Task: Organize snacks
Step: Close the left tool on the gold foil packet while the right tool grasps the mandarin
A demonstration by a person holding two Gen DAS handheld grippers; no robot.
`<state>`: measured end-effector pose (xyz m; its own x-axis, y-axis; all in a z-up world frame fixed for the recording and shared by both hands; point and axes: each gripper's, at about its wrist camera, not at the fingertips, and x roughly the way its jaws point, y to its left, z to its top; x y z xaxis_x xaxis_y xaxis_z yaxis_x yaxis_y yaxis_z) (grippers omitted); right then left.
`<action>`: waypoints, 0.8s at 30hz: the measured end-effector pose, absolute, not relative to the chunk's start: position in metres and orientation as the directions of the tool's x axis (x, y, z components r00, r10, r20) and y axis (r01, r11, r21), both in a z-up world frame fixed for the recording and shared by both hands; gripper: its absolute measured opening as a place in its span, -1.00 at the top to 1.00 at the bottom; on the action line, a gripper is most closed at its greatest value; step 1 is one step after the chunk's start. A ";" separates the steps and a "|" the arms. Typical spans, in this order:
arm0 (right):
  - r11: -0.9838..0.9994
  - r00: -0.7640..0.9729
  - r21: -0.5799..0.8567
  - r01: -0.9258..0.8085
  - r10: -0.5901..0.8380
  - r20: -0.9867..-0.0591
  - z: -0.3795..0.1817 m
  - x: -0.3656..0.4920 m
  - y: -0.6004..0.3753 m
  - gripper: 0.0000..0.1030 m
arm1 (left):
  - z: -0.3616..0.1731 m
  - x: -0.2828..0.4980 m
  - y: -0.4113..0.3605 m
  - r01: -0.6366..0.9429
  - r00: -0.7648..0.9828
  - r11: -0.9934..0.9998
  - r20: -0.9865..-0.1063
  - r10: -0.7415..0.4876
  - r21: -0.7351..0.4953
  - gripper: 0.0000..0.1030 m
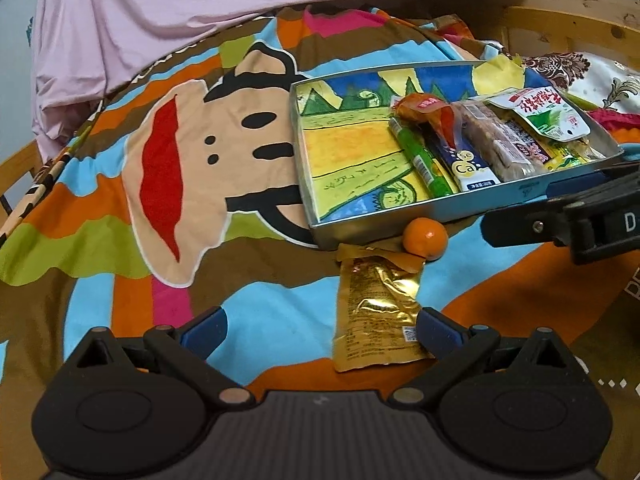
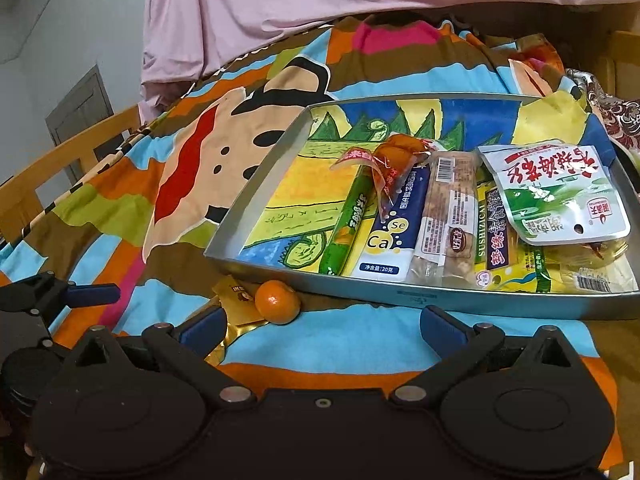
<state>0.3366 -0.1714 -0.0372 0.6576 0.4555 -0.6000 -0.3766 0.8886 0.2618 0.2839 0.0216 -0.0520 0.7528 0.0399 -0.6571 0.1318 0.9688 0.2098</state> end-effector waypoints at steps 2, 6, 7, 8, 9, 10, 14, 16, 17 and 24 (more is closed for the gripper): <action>0.883 0.657 0.277 -0.378 0.467 -0.592 -0.038 0.337 -0.172 -0.99 | -0.054 0.286 0.019 0.140 0.751 0.968 -0.660 0.033 0.208 -0.99; 0.871 0.654 0.310 -0.382 0.492 -0.575 -0.039 0.341 -0.176 -0.98 | -0.058 0.290 0.014 0.190 0.738 0.961 -0.675 -0.006 0.200 -0.99; 0.868 0.654 0.315 -0.384 0.496 -0.572 -0.039 0.341 -0.176 -0.98 | -0.058 0.291 0.013 0.203 0.735 0.960 -0.678 -0.019 0.194 -0.99; 0.866 0.653 0.317 -0.386 0.500 -0.570 -0.039 0.342 -0.177 -0.97 | -0.059 0.292 0.013 0.214 0.732 0.959 -0.681 -0.030 0.188 -0.99; 0.865 0.652 0.319 -0.387 0.502 -0.569 -0.039 0.342 -0.176 -0.96 | -0.060 0.293 0.012 0.222 0.729 0.958 -0.683 -0.040 0.182 -0.99; 0.863 0.651 0.321 -0.389 0.504 -0.567 -0.040 0.342 -0.176 -0.94 | -0.060 0.294 0.012 0.231 0.727 0.957 -0.685 -0.051 0.175 -0.99; 0.855 0.642 0.331 -0.399 0.518 -0.565 -0.043 0.344 -0.174 -0.85 | -0.059 0.293 0.011 0.280 0.724 0.948 -0.683 -0.102 0.155 -0.99; 0.846 0.634 0.339 -0.410 0.532 -0.561 -0.044 0.345 -0.173 -0.81 | -0.059 0.292 0.009 0.312 0.717 0.938 -0.685 -0.127 0.152 -0.99; 0.842 0.629 0.344 -0.416 0.539 -0.560 -0.045 0.346 -0.172 -0.79 | -0.059 0.292 0.009 0.321 0.713 0.935 -0.689 -0.132 0.153 -0.98; 0.819 0.600 0.367 -0.440 0.573 -0.559 -0.053 0.353 -0.162 -0.63 | -0.065 0.302 0.019 0.288 0.677 0.954 -0.722 -0.142 0.082 -0.81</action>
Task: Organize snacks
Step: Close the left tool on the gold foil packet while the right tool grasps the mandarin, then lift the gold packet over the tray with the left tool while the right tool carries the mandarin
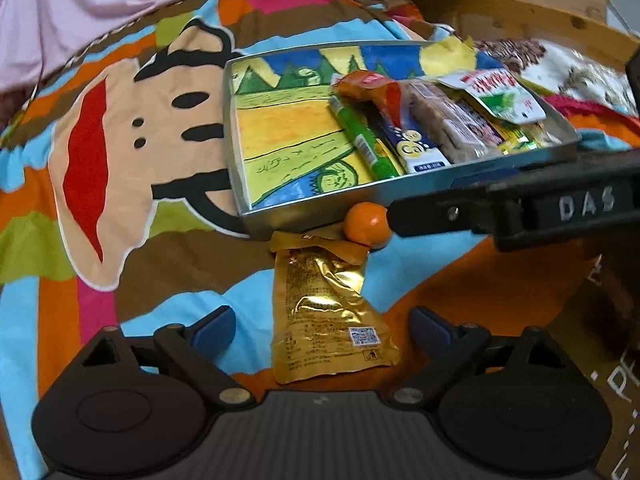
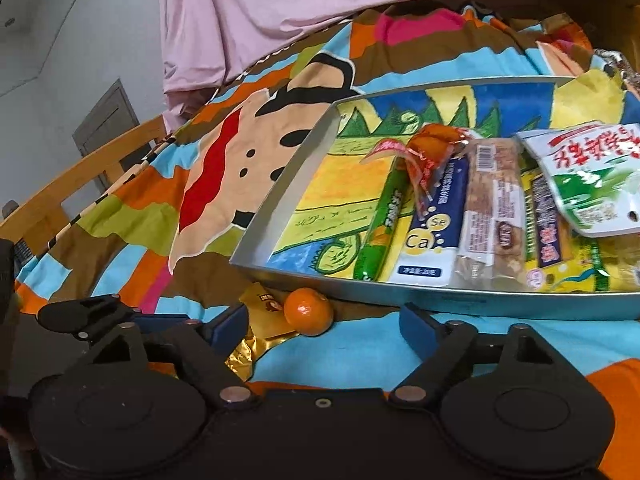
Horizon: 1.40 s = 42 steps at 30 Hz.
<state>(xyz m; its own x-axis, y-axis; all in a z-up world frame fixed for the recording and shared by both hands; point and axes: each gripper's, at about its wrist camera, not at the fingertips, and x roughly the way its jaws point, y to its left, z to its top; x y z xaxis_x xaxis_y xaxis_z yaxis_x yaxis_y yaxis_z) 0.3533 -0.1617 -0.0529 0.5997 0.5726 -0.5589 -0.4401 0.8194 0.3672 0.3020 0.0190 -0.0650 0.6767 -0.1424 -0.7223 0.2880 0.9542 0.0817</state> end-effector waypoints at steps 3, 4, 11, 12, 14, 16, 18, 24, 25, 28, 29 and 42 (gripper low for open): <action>0.804 0.587 0.400 -0.439 0.594 -0.550 -0.058 0.358 -0.158 -0.58 | -0.067 0.303 0.023 0.278 0.677 0.958 -0.722 -0.142 0.071 -0.74; 0.797 0.579 0.414 -0.439 0.603 -0.548 -0.061 0.360 -0.157 -0.55 | -0.068 0.303 0.024 0.279 0.677 0.958 -0.721 -0.146 0.068 -0.73; 0.815 0.589 0.386 -0.432 0.579 -0.564 -0.073 0.367 -0.142 -0.39 | -0.071 0.309 0.029 0.282 0.668 0.958 -0.728 -0.155 0.054 -0.74; 0.817 0.590 0.383 -0.431 0.576 -0.566 -0.073 0.367 -0.142 -0.38 | -0.072 0.310 0.029 0.278 0.668 0.959 -0.728 -0.155 0.052 -0.78; 0.820 0.594 0.383 -0.425 0.572 -0.566 -0.074 0.368 -0.142 -0.30 | -0.074 0.312 0.031 0.270 0.667 0.962 -0.729 -0.156 0.041 -0.80; 0.828 0.602 0.384 -0.409 0.561 -0.568 -0.076 0.369 -0.143 -0.14 | -0.074 0.312 0.031 0.266 0.667 0.963 -0.728 -0.159 0.033 -0.80; 0.825 0.601 0.394 -0.404 0.565 -0.565 -0.077 0.369 -0.145 0.01 | -0.074 0.311 0.032 0.268 0.668 0.963 -0.727 -0.160 0.034 -0.75; 0.817 0.585 0.379 -0.435 0.577 -0.570 -0.073 0.366 -0.140 0.32 | -0.071 0.307 0.029 0.272 0.671 0.962 -0.724 -0.161 0.038 -0.51; 0.816 0.581 0.382 -0.435 0.578 -0.573 -0.072 0.366 -0.141 0.32 | -0.070 0.306 0.028 0.268 0.670 0.963 -0.725 -0.159 0.038 -0.49; 0.809 0.563 0.395 -0.436 0.587 -0.581 -0.069 0.367 -0.144 0.33 | -0.067 0.305 0.027 0.258 0.663 0.966 -0.733 -0.151 0.034 -0.38; 0.805 0.555 0.397 -0.440 0.592 -0.585 -0.067 0.367 -0.145 0.33 | -0.066 0.305 0.027 0.254 0.661 0.967 -0.736 -0.150 0.032 -0.33; 0.819 0.550 0.317 -0.478 0.560 -0.619 -0.040 0.354 -0.163 0.33 | -0.059 0.320 0.033 0.160 0.625 0.986 -0.768 -0.143 -0.054 -0.26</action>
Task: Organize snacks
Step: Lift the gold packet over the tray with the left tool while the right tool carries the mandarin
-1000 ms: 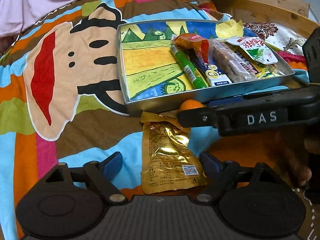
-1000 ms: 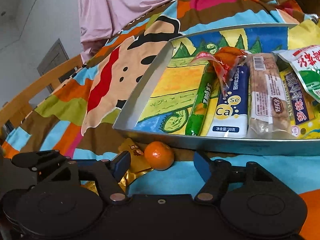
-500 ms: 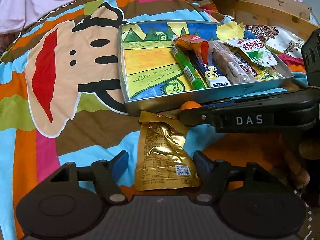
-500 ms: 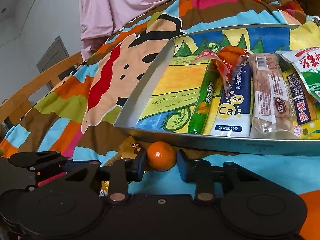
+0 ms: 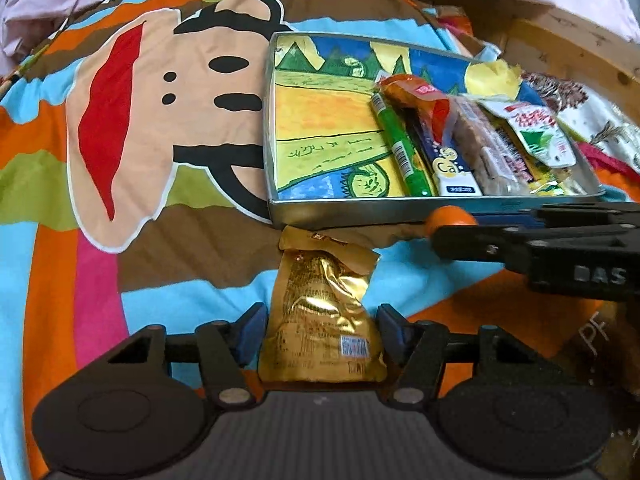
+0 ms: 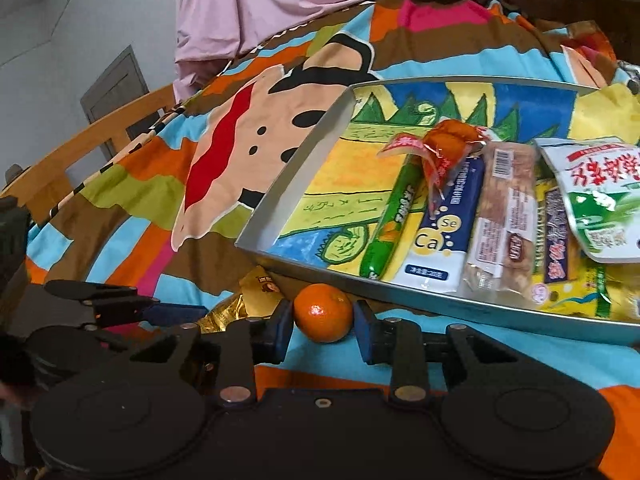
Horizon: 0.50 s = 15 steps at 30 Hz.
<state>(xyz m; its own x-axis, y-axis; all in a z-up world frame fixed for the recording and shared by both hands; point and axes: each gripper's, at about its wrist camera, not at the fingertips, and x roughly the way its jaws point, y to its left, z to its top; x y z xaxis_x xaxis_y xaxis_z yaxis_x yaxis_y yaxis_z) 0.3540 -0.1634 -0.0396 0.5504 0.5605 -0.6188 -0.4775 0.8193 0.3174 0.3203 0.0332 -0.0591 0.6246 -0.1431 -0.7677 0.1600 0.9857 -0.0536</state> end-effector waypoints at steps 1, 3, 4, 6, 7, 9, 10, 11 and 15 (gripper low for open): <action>0.820 0.549 0.323 -0.473 0.561 -0.620 -0.039 0.353 -0.165 0.33 | -0.059 0.323 0.031 0.149 0.623 0.988 -0.771 -0.132 -0.049 -0.26; 0.821 0.548 0.325 -0.470 0.560 -0.621 -0.037 0.351 -0.166 0.33 | -0.060 0.326 0.030 0.119 0.618 0.991 -0.777 -0.118 -0.056 -0.21; 0.820 0.547 0.323 -0.472 0.560 -0.622 -0.035 0.349 -0.167 0.33 | -0.059 0.326 0.030 0.110 0.616 0.992 -0.779 -0.113 -0.057 -0.19; 0.822 0.550 0.320 -0.472 0.557 -0.622 -0.033 0.346 -0.167 0.33 | -0.058 0.324 0.027 0.113 0.617 0.993 -0.782 -0.095 -0.031 -0.10; 0.822 0.550 0.320 -0.471 0.557 -0.622 -0.031 0.345 -0.168 0.33 | -0.058 0.322 0.025 0.117 0.614 0.993 -0.785 -0.084 -0.014 -0.08; 0.823 0.551 0.321 -0.468 0.556 -0.622 -0.027 0.341 -0.169 0.33 | -0.055 0.319 0.024 0.109 0.604 0.994 -0.793 -0.073 -0.008 -0.03; 0.824 0.552 0.319 -0.468 0.555 -0.623 -0.026 0.340 -0.170 0.33 | -0.054 0.317 0.024 0.101 0.599 0.995 -0.797 -0.071 -0.013 -0.02; 0.826 0.555 0.314 -0.469 0.551 -0.623 -0.023 0.337 -0.172 0.32 | -0.052 0.315 0.024 0.093 0.594 0.996 -0.801 -0.069 -0.017 0.00; 0.840 0.579 0.274 -0.468 0.526 -0.623 -0.012 0.324 -0.181 0.33 | -0.046 0.305 0.023 0.063 0.575 0.998 -0.816 -0.061 -0.030 0.05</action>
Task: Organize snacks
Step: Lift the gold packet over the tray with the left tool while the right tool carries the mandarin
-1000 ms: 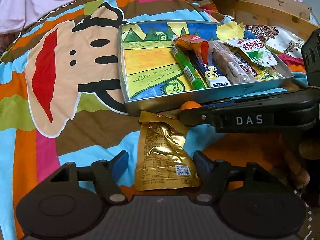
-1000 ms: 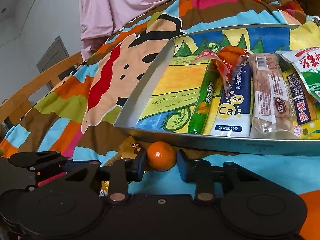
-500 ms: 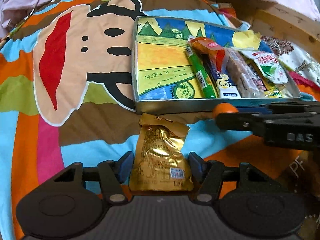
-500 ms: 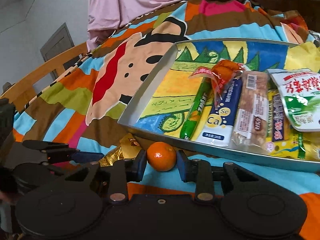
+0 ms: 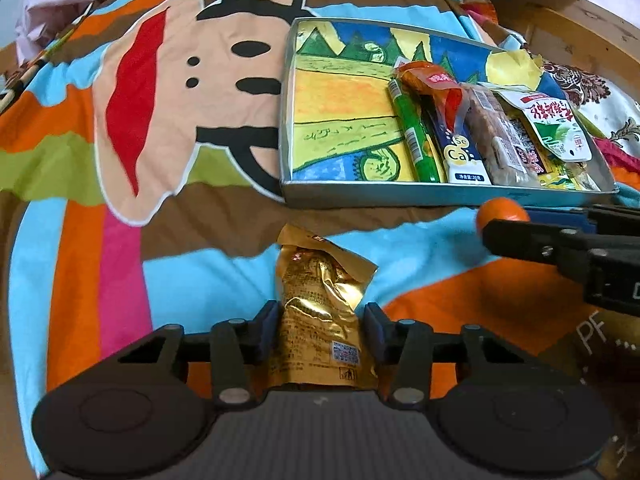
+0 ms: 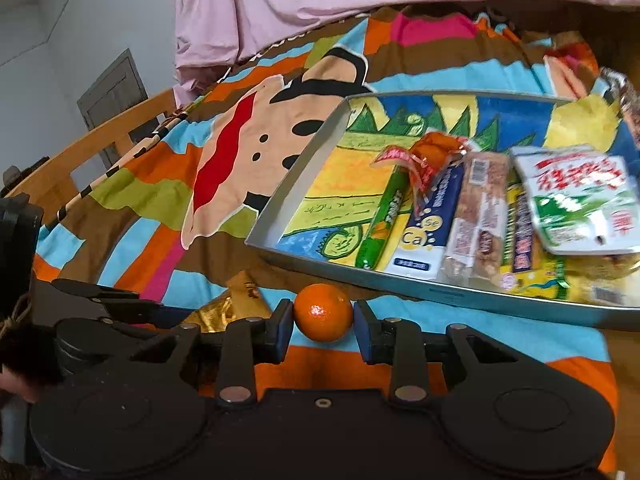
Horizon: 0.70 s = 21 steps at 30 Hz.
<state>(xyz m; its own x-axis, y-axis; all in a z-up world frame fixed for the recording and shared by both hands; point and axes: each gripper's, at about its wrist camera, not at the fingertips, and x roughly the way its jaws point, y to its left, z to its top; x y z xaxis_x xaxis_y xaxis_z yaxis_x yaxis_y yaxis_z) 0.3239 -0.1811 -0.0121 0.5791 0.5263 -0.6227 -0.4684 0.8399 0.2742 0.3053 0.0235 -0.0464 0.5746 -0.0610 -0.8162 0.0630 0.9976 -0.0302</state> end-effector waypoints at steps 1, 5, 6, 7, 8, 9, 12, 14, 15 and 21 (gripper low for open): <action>0.843 0.586 0.269 -0.466 0.522 -0.620 -0.009 0.321 -0.185 0.32 | -0.044 0.302 0.023 0.056 0.572 0.998 -0.818 -0.061 -0.035 0.05; 0.849 0.608 0.275 -0.451 0.518 -0.602 0.005 0.309 -0.197 0.32 | -0.034 0.288 0.019 0.047 0.575 0.997 -0.815 -0.077 -0.061 0.07; 0.850 0.613 0.275 -0.448 0.517 -0.598 0.008 0.305 -0.200 0.32 | -0.031 0.284 0.017 0.048 0.579 0.997 -0.811 -0.078 -0.062 0.07; 0.851 0.618 0.277 -0.446 0.517 -0.593 0.011 0.301 -0.202 0.32 | -0.027 0.280 0.015 0.050 0.586 0.997 -0.807 -0.082 -0.064 0.07; 0.851 0.621 0.280 -0.444 0.518 -0.588 0.013 0.298 -0.204 0.32 | -0.024 0.276 0.013 0.052 0.591 0.996 -0.802 -0.086 -0.068 0.07; 0.851 0.625 0.284 -0.442 0.519 -0.583 0.016 0.294 -0.206 0.32 | -0.020 0.272 0.011 0.053 0.597 0.996 -0.797 -0.090 -0.073 0.07; 0.852 0.636 0.290 -0.435 0.519 -0.571 0.023 0.282 -0.213 0.32 | -0.009 0.262 0.004 0.060 0.617 0.995 -0.780 -0.103 -0.084 0.07; 0.855 0.642 0.293 -0.429 0.517 -0.566 0.026 0.277 -0.218 0.32 | -0.002 0.257 0.000 0.062 0.632 0.994 -0.767 -0.108 -0.089 0.07; 0.856 0.646 0.295 -0.425 0.515 -0.563 0.028 0.275 -0.220 0.32 | 0.002 0.255 -0.001 0.061 0.639 0.994 -0.761 -0.110 -0.092 0.07; 0.868 0.695 0.302 -0.394 0.497 -0.520 0.038 0.266 -0.237 0.32 | 0.021 0.250 -0.007 0.048 0.686 0.992 -0.718 -0.116 -0.115 0.07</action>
<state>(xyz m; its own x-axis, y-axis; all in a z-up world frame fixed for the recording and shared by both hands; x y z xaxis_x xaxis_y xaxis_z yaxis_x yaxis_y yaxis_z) 0.2658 -0.2369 0.0378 0.6951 0.4967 -0.5198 -0.3943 0.8679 0.3021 0.2503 -0.0074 0.0215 0.6859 -0.1162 -0.7183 0.0480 0.9922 -0.1146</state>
